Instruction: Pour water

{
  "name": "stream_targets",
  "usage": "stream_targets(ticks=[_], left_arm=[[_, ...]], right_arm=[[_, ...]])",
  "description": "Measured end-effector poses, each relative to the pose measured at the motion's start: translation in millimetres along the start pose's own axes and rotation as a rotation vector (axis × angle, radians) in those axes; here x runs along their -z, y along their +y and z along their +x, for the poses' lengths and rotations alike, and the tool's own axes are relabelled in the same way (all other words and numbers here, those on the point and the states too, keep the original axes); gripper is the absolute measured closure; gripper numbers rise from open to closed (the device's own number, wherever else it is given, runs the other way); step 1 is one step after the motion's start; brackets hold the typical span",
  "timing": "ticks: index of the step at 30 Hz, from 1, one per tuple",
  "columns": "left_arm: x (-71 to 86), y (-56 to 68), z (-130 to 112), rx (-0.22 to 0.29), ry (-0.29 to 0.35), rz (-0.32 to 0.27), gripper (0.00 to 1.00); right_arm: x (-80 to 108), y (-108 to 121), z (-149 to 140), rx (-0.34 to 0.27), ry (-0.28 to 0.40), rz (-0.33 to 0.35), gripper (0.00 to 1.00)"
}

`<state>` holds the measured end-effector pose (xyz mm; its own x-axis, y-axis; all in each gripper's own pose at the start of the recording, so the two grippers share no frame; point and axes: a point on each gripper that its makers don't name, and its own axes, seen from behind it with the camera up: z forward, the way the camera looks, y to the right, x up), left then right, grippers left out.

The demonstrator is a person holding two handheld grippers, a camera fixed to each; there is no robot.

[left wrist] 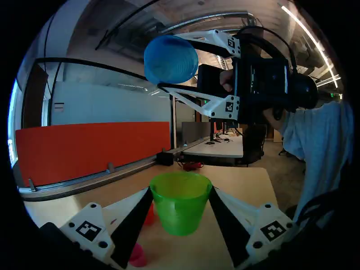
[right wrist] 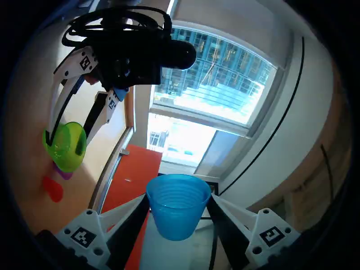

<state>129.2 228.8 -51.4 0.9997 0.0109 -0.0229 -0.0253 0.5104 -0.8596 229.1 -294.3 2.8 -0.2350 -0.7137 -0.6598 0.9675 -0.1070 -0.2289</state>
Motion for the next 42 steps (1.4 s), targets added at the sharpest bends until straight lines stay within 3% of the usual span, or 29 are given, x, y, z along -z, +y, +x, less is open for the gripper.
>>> stream_targets(ticks=[8,12,32,42], left_arm=[[0.3,0.2,1.5,-0.002,0.002,0.002,0.13],[-0.1,0.5,2.4,-0.005,0.002,0.003,0.13],[1.0,-2.2,8.3,-0.026,0.0,0.011,0.13],[2.3,-3.2,11.4,-0.034,0.002,0.015,0.13]], right_arm=[[0.0,-2.9,-2.0,-0.036,-0.006,0.0,0.1],[2.5,-4.6,-6.1,-0.111,-0.007,-0.003,0.1],[22.6,-22.1,-16.2,-0.775,-0.002,0.038,0.1],[30.5,-26.7,6.8,-1.187,0.034,0.073,0.1]])
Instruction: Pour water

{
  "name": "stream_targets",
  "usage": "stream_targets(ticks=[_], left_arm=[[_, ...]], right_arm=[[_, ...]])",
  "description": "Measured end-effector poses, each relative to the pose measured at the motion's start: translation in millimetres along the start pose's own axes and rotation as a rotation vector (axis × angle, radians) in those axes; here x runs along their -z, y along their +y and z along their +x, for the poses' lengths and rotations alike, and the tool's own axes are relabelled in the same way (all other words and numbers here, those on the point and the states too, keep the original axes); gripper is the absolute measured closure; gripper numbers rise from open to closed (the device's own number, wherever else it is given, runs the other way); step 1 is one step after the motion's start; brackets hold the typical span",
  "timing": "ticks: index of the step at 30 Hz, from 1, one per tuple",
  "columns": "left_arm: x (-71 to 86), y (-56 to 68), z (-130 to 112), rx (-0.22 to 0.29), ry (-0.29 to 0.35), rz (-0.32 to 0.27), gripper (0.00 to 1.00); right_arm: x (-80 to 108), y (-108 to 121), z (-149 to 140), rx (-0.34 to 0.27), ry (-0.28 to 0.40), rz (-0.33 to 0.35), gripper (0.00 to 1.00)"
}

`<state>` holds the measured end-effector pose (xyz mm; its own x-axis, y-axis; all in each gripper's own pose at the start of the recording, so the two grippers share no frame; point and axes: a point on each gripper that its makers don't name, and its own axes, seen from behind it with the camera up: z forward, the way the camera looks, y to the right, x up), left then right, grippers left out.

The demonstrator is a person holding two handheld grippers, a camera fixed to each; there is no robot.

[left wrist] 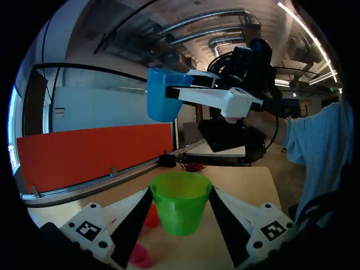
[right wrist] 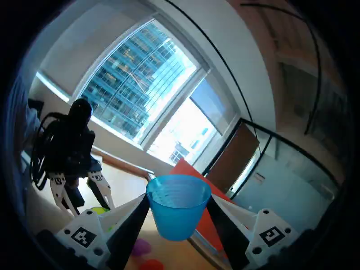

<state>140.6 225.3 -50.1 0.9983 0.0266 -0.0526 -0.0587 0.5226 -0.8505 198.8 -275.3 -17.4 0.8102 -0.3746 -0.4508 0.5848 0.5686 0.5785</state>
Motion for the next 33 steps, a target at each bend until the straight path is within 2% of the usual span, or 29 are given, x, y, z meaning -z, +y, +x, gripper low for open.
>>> stream_targets(ticks=[8,11,14,20,26,33], left_arm=[[3.1,-0.8,5.1,-0.003,0.003,0.006,0.13],[3.8,-2.0,5.7,-0.001,0.004,0.008,0.13],[4.8,-3.6,5.8,0.001,0.004,0.013,0.13],[7.8,-6.4,6.6,0.007,0.006,0.021,0.13],[13.2,-9.5,5.4,0.015,0.003,0.031,0.13],[21.3,-17.5,3.9,0.04,0.0,0.054,0.13]], right_arm=[[1.4,-6.9,3.7,-0.325,0.009,0.039,0.1],[2.4,-6.0,4.1,-0.422,0.007,0.051,0.1],[3.6,-4.3,1.9,-0.472,0.003,0.055,0.1],[7.2,-4.7,-3.7,-0.482,-0.008,0.057,0.1],[13.1,-3.2,-10.9,-0.461,-0.02,0.045,0.1],[22.8,-3.1,-22.2,-0.462,-0.031,0.032,0.1]])
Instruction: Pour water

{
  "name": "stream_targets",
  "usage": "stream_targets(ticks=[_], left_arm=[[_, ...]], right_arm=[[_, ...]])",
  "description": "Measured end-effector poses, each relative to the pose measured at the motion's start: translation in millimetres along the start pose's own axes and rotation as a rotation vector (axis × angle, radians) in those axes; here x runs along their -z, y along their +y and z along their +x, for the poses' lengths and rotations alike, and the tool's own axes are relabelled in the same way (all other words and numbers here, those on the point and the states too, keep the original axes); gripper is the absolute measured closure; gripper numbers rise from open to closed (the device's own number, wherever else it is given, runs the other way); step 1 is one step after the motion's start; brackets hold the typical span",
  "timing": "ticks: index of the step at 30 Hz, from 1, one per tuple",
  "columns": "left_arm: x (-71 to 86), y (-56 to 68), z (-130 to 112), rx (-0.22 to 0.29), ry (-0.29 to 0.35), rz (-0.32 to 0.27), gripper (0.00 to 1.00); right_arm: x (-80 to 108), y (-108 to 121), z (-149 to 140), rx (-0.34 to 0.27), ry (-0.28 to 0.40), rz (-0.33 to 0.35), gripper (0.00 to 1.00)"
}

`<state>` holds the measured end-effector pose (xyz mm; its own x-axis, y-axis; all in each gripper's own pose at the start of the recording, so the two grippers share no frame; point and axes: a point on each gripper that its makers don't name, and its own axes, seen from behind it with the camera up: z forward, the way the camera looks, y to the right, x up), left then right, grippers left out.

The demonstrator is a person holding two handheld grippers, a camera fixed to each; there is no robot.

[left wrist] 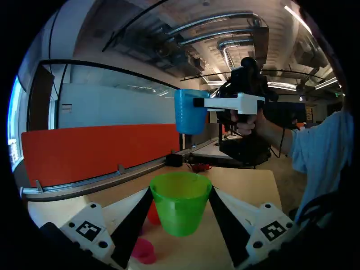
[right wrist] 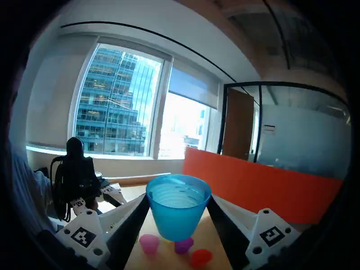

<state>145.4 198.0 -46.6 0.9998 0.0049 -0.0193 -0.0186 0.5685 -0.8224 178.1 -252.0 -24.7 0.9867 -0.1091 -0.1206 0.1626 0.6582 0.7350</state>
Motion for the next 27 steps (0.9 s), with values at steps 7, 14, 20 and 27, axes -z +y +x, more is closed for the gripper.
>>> stream_targets(ticks=[7,14,20,27], left_arm=[[9.5,-5.3,0.6,0.01,-0.002,0.015,0.13],[17.3,-10.4,-0.6,0.002,-0.016,0.032,0.13],[19.9,-9.1,-1.0,0.0,-0.022,0.034,0.13],[22.2,-4.8,-10.9,-0.011,-0.051,0.028,0.13]], right_arm=[[8.0,1.7,-9.4,-0.018,-0.002,-0.006,0.09],[14.2,4.1,-20.5,-0.021,-0.011,-0.01,0.09],[18.7,0.6,-33.1,-0.03,-0.025,-0.002,0.09],[22.6,-4.2,-50.0,-0.042,-0.047,0.02,0.09]])
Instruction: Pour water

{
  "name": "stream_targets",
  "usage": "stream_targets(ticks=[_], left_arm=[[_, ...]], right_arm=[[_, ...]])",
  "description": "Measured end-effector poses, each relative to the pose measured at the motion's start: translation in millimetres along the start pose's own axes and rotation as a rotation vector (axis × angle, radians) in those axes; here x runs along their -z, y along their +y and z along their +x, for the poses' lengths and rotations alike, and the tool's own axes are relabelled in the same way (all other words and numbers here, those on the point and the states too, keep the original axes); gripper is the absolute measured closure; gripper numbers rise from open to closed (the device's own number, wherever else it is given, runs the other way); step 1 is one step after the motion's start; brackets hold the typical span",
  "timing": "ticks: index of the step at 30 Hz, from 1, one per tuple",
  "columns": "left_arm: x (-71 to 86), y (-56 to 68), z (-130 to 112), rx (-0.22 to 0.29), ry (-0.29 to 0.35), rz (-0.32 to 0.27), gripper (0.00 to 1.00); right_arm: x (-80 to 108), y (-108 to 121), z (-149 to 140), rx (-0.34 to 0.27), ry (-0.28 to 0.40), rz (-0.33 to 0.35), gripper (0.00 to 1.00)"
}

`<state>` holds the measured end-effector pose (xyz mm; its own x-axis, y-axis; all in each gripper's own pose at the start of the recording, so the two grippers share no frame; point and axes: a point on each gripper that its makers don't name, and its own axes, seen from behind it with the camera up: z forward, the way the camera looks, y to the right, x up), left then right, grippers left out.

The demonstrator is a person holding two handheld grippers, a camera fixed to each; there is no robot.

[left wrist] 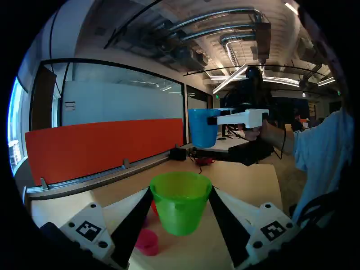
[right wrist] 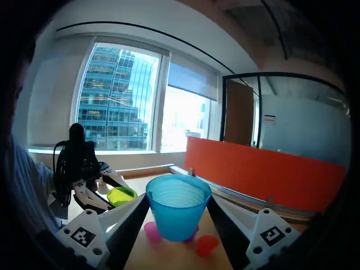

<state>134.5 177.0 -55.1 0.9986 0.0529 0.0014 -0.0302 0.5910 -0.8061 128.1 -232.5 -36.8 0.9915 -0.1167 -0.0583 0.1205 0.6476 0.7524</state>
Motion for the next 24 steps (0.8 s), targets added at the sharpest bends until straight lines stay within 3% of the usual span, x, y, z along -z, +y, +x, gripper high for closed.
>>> stream_targets(ticks=[11,24], left_arm=[[1.9,2.0,-26.4,-0.004,-0.072,-0.01,0.13],[2.7,13.9,-56.3,-0.01,-0.156,-0.044,0.13]], right_arm=[[3.8,-6.0,-34.3,-0.008,-0.059,0.038,0.09],[3.4,-16.6,-79.8,-0.01,-0.155,0.092,0.09]])
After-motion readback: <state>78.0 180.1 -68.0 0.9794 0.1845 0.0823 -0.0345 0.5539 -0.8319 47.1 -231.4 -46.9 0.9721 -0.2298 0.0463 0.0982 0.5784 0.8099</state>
